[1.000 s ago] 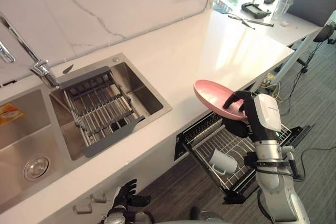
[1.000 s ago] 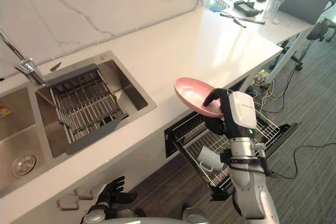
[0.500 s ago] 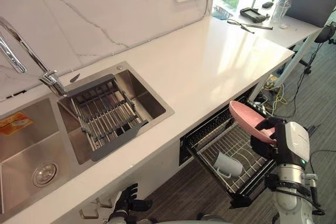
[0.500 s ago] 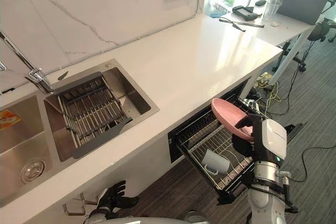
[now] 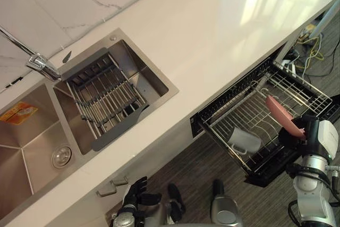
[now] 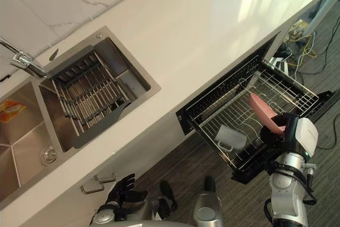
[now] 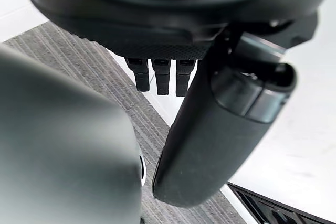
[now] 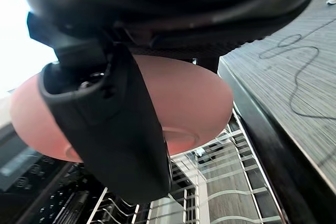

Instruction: Walk over to the sink, pick up the cup, carry it to the dishwasher, place the cup inside the dishwasher, then close the dishwasher door

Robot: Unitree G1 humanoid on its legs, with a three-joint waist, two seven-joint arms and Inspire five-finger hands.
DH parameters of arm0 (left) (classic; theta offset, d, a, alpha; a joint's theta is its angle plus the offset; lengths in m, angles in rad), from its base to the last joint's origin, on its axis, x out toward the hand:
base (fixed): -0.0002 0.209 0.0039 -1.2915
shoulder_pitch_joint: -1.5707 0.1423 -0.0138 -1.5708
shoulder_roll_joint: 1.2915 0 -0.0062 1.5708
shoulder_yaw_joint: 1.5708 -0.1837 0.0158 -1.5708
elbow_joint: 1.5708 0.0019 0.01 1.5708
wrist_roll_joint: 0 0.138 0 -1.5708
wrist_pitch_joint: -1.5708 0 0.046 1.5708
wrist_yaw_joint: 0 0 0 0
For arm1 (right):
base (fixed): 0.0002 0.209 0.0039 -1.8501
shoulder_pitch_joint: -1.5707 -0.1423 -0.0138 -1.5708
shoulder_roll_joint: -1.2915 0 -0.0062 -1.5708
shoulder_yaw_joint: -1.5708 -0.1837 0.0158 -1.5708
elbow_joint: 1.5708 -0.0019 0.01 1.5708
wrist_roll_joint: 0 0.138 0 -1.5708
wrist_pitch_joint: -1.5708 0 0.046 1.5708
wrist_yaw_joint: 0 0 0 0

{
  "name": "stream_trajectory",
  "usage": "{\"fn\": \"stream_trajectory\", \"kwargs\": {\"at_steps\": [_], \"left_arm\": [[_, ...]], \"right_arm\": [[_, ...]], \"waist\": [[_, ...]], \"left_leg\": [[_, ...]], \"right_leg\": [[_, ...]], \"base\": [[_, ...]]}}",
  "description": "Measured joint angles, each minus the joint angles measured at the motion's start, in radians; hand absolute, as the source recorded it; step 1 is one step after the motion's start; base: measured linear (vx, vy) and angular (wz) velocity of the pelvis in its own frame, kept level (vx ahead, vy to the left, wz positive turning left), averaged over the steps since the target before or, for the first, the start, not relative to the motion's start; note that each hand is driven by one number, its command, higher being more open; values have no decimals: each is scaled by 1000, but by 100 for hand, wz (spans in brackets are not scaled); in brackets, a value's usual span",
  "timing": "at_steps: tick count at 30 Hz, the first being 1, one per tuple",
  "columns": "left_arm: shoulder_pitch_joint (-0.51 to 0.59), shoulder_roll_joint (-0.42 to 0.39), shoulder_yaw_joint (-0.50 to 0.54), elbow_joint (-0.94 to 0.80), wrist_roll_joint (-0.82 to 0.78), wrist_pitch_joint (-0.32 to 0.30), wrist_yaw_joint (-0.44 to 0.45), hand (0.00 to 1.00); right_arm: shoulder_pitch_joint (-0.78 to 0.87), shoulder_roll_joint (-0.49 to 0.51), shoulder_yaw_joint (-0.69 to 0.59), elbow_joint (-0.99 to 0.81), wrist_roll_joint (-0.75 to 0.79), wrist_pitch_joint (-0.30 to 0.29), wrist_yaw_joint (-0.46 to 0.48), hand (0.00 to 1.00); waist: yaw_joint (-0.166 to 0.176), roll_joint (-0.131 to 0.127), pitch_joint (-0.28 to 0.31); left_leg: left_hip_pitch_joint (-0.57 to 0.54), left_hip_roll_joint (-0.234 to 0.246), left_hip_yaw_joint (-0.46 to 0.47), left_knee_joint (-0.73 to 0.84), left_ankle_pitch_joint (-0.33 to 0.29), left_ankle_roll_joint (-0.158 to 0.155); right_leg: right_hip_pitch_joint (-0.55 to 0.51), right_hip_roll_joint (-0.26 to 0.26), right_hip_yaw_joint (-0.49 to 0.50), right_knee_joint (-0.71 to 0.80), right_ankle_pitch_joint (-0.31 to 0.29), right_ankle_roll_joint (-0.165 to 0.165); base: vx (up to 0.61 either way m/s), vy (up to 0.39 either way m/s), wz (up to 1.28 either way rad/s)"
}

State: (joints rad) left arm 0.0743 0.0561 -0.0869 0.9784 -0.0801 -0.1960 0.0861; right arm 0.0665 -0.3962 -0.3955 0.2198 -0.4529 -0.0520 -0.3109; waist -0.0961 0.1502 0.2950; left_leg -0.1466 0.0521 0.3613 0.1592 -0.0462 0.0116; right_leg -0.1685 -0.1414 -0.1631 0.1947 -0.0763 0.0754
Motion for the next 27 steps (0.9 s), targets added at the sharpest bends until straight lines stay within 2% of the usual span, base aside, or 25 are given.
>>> {"fn": "stream_trajectory", "kwargs": {"at_steps": [1, 5, 6, 7, 9, 10, 11, 15, 19, 20, 22, 27], "left_arm": [[-7, -1, 0, 0, -1, -1, 0, 90], [-24, -5, 3, -3, -21, -9, 2, 90], [-26, -5, 3, -5, -21, -10, 2, 90], [-30, -6, 3, -6, -21, -12, 2, 90], [-35, -6, 3, -9, -22, -17, 3, 90], [-35, -6, 4, -9, -23, -20, 3, 90], [-35, -6, 5, -16, -24, -21, 3, 90], [-35, -6, 9, -23, -30, -23, 5, 90], [-36, -6, 9, -33, -45, -29, 25, 90], [-38, -6, 9, -35, -50, -30, 25, 90], [-43, -7, 9, -37, -59, -31, 26, 90], [-45, -9, 10, -37, -65, -31, 39, 90]], "right_arm": [[-25, -11, 0, 17, 7, 1, -1, 30], [-97, -42, 0, 85, 40, 6, -9, 30], [-106, -44, 0, 92, 40, 7, -12, 30], [-119, -46, 3, 105, 44, 7, -16, 30], [-141, -54, 11, 133, 62, 8, -18, 30], [-156, -60, 14, 155, 67, 8, -18, 30], [-173, -71, 23, 172, 67, 9, -32, 30], [-240, -123, 64, 250, 68, 16, -43, 30], [-316, -129, 108, 322, 68, 31, -45, 30], [-336, -129, 120, 343, 68, 42, -45, 90], [-355, -127, 127, 362, 69, 57, -44, 90], [-403, -127, 127, 368, 83, 69, -46, 90]], "waist": [[1, 9, 9], [2, 6, 46], [3, 13, 48], [3, 7, 59], [3, 14, 67], [3, 6, 75], [3, 13, 77], [4, 11, 82], [10, 10, 93], [13, 10, 98], [24, 10, 99], [27, 10, 103]], "left_leg": [[-9, 0, -1, 3, 3, 0], [-35, -2, -8, 12, 8, -1], [-36, -2, -9, 13, 8, -1], [-42, -4, -9, 14, 8, 0], [-47, -5, -9, 18, 9, 0], [-55, -8, -11, 19, 10, 1], [-57, -10, -11, 20, 11, 2], [-68, -19, -14, 21, 15, 6], [-88, -25, -16, 21, 24, 9], [-91, -27, -19, 20, 27, 10], [-98, -29, -19, 19, 30, 11], [-107, -36, -21, 9, 37, 15]], "right_leg": [[-13, -2, 0, 15, -4, -1], [-56, -14, -2, 72, -28, -3], [-58, -15, -2, 76, -30, -3], [-67, -18, -2, 86, -34, -3], [-76, -22, -1, 101, -40, -4], [-88, -25, -1, 109, -43, -3], [-92, -28, -1, 117, -45, -3], [-108, -39, -1, 134, -48, 0], [-133, -48, -1, 150, -48, 0], [-137, -51, -1, 153, -48, 0], [-147, -54, 0, 156, -48, 0], [-159, -64, -1, 157, -47, 2]], "base": [[-29, -22, 4], [-30, -12, 7], [-21, -5, 4], [0, 0, 0], [-11, 1, 2], [-19, 4, 4], [-26, 7, 4], [-17, 16, 5], [-30, 15, 5], [-18, 13, 7], [-8, 7, 3], [9, 18, 2]]}}
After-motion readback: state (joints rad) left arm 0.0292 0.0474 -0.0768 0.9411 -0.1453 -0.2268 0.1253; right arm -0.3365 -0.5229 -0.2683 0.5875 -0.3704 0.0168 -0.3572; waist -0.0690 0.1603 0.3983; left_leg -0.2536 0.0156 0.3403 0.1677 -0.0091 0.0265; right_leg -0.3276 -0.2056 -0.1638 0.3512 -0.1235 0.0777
